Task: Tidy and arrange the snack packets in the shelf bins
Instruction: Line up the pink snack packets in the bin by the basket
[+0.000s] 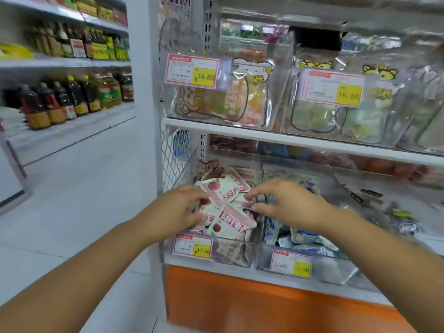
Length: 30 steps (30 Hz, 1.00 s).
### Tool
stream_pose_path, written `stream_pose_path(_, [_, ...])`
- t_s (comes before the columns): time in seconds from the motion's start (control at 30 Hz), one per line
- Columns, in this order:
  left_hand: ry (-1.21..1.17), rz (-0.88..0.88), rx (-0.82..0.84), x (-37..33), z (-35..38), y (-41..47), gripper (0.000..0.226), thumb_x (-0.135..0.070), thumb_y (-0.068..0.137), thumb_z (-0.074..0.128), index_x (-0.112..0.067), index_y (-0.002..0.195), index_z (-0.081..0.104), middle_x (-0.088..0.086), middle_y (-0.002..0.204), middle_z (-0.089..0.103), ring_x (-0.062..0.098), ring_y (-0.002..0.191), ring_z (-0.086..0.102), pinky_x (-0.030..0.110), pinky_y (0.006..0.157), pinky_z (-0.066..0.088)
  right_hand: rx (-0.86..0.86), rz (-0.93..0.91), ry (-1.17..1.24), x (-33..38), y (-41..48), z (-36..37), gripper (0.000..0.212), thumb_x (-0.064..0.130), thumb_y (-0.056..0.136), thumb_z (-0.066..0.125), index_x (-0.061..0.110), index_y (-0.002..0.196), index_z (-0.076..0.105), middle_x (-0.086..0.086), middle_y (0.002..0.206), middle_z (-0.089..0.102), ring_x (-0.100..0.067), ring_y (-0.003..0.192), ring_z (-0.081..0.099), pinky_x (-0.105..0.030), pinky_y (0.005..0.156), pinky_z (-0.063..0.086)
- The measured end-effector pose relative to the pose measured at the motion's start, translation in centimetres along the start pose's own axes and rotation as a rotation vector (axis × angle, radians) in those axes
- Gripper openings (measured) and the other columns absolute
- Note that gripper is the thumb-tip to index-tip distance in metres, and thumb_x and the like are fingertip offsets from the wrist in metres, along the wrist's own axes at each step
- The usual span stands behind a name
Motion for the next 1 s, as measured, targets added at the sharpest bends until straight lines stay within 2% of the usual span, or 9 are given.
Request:
stream_pose_path(0.07, [0.017, -0.019, 0.033, 0.2, -0.2, 0.6, 0.049, -0.041, 0.084, 0.069, -0.033, 0.131, 0.056, -0.013, 0.13, 0.048, -0.001, 0.106, 0.046, 0.017, 0.094, 0.041, 0.079, -0.018, -0.052, 0.4, 1.7, 1.3, 0.046, 0.048, 0.087, 0.063, 0.034, 0.129, 0.056, 0.009, 0.127, 0.058, -0.01, 0.113, 0.052, -0.024, 0.089, 0.041])
stream_pose_path(0.13, [0.017, -0.015, 0.083, 0.4, -0.2, 0.5, 0.04, -0.045, 0.085, 0.068, -0.035, 0.123, 0.061, -0.016, 0.125, 0.048, -0.001, 0.103, 0.049, 0.021, 0.095, 0.044, 0.175, -0.017, -0.126, 0.8, 2.8, 2.7, 0.053, 0.058, 0.081, 0.065, 0.031, 0.126, 0.055, 0.006, 0.115, 0.06, -0.015, 0.103, 0.054, -0.027, 0.077, 0.044])
stream_pose_path(0.2, [-0.045, -0.007, 0.115, 0.4, -0.5, -0.1, 0.033, -0.048, 0.083, 0.068, -0.037, 0.114, 0.066, -0.021, 0.118, 0.049, -0.002, 0.102, 0.052, 0.022, 0.093, 0.046, 0.214, -0.057, -0.28, 1.3, 3.6, 3.8, 0.042, 0.06, 0.08, 0.064, 0.025, 0.101, 0.055, 0.006, 0.09, 0.057, -0.019, 0.086, 0.052, -0.025, 0.058, 0.033])
stream_pose_path(0.3, [-0.05, -0.004, 0.172, 0.5, -0.5, -0.6, 0.032, -0.049, 0.08, 0.07, -0.035, 0.109, 0.07, -0.023, 0.112, 0.051, -0.005, 0.101, 0.051, 0.014, 0.088, 0.043, 0.167, -0.064, -0.199, 1.1, 4.5, 3.9, 0.038, 0.051, 0.082, 0.067, 0.021, 0.078, 0.044, 0.005, 0.072, 0.048, -0.017, 0.069, 0.045, -0.03, 0.053, 0.03])
stream_pose_path(0.43, [0.032, 0.016, 0.143, 0.4, -0.1, -0.5, 0.014, -0.034, 0.09, 0.064, -0.026, 0.098, 0.073, -0.014, 0.099, 0.061, 0.001, 0.089, 0.056, 0.022, 0.082, 0.045, 0.085, -0.078, 0.118, -0.4, 5.5, 2.5, 0.023, 0.037, 0.08, 0.075, 0.021, 0.088, 0.06, 0.003, 0.087, 0.061, -0.017, 0.082, 0.055, -0.036, 0.078, 0.047])
stream_pose_path(0.53, [0.122, 0.012, 0.062, 0.0, -0.3, 0.2, 0.017, -0.033, 0.098, 0.05, -0.024, 0.087, 0.058, -0.012, 0.079, 0.056, 0.004, 0.073, 0.05, 0.026, 0.064, 0.04, 0.131, -0.064, 0.2, -0.9, 5.7, 2.2, 0.028, 0.036, 0.079, 0.076, 0.022, 0.1, 0.065, 0.0, 0.101, 0.067, -0.02, 0.093, 0.061, -0.042, 0.088, 0.049])
stream_pose_path(0.77, [0.218, -0.01, 0.011, -0.5, -0.4, 1.6, 0.01, -0.042, 0.101, 0.039, -0.044, 0.091, 0.037, -0.015, 0.084, 0.056, 0.009, 0.076, 0.05, 0.027, 0.059, 0.037, 0.163, -0.073, 0.16, -1.3, 5.0, 2.8, 0.029, 0.043, 0.081, 0.072, 0.02, 0.091, 0.058, -0.004, 0.089, 0.065, -0.022, 0.083, 0.061, -0.041, 0.077, 0.05])
stream_pose_path(0.9, [0.129, -0.016, 0.005, -0.5, -0.6, 1.4, 0.013, -0.043, 0.099, 0.042, -0.04, 0.098, 0.055, -0.016, 0.092, 0.064, 0.007, 0.082, 0.056, 0.025, 0.064, 0.042, 0.14, -0.069, 0.125, -0.9, 4.8, 3.0, 0.027, 0.04, 0.083, 0.072, 0.023, 0.08, 0.05, 0.002, 0.078, 0.057, -0.013, 0.068, 0.052, -0.028, 0.058, 0.039])
stream_pose_path(1.0, [0.004, -0.035, 0.037, -0.2, -0.7, 1.0, 0.018, -0.047, 0.093, 0.053, -0.037, 0.103, 0.065, -0.022, 0.09, 0.066, 0.0, 0.081, 0.059, 0.023, 0.068, 0.047, 0.158, -0.091, 0.058, -0.5, 5.0, 3.7, 0.034, 0.042, 0.084, 0.07, 0.022, 0.075, 0.044, 0.004, 0.071, 0.049, -0.011, 0.062, 0.043, -0.029, 0.055, 0.031])
Point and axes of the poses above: each hand's wrist, its own y-axis towards the middle knuckle, its own z-axis out of the palm, x = y × z, the point moved 2 cm from there along y, towards the middle knuckle
